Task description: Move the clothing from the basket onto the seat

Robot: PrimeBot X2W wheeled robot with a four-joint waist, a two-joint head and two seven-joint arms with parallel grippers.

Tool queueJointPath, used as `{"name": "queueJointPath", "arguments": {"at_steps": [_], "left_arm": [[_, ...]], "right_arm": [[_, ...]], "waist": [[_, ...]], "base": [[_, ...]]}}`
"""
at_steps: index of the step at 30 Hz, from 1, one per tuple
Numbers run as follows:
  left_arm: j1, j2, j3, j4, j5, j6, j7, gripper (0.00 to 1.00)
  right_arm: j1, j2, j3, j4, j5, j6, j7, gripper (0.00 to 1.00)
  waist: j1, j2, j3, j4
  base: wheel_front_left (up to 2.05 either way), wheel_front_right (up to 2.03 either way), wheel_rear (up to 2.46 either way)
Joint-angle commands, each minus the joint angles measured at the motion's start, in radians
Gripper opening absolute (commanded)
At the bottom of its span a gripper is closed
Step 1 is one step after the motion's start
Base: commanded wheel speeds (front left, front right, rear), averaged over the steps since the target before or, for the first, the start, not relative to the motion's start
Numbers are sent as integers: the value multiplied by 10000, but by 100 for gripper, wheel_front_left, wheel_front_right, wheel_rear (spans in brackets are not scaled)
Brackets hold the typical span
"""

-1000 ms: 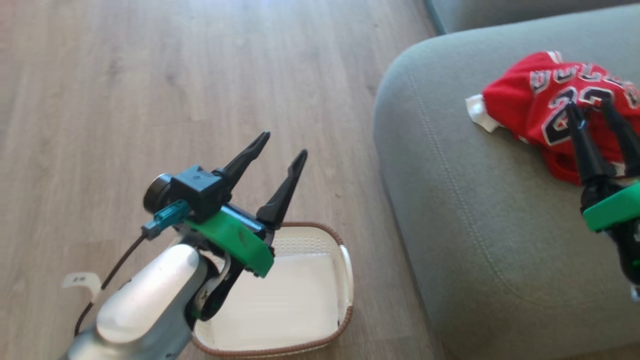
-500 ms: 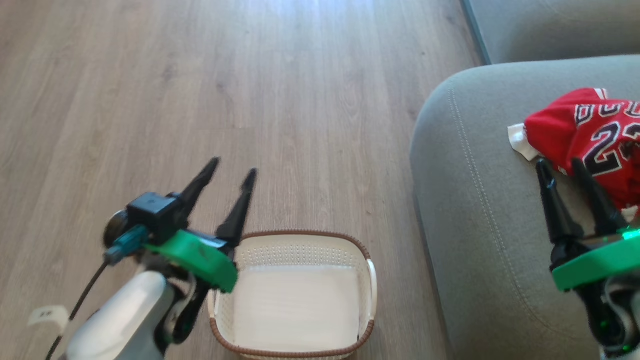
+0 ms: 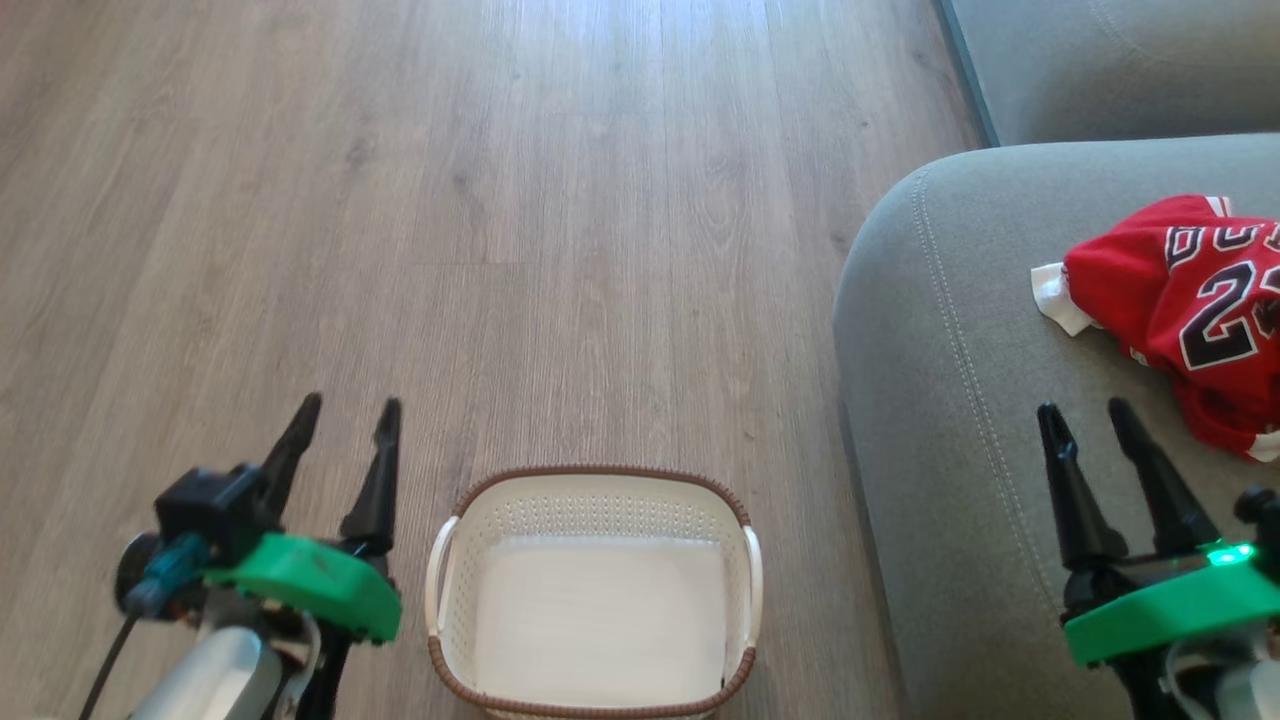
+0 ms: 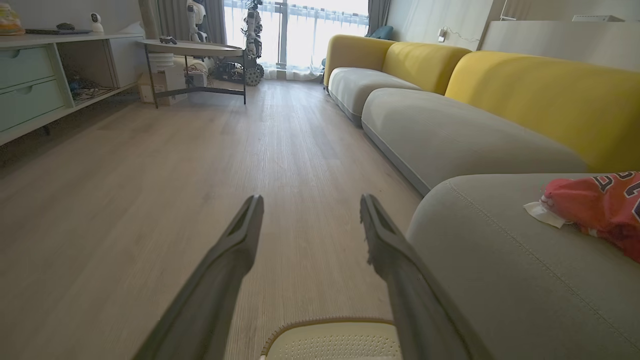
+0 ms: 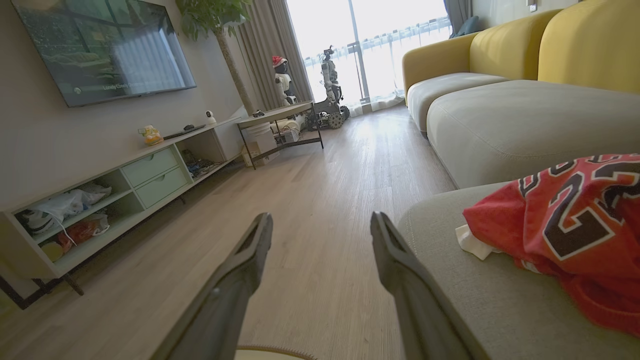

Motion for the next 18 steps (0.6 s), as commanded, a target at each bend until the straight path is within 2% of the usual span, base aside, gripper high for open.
{"name": "queueJointPath", "arguments": {"at_steps": [1,8,18], "left_arm": [[-333,355,610,-392,205,121,-131,100],[794,1,1630,-921,1019,566,-133,100],[1542,-765,2645,-807,1620,-66,-134,100]], "right_arm": [[-141,-90,149,-326,-112,71,-178,100],[83,225,126,-246,-236,71,-559,100],[57,225,326,-120,-391,71,-743,100]], "waist": [[1,-1,13,-20],[1,-1,53,-31],[1,-1,58,5]], "base": [[0,0,0],[0,0,0],[0,0,0]]}}
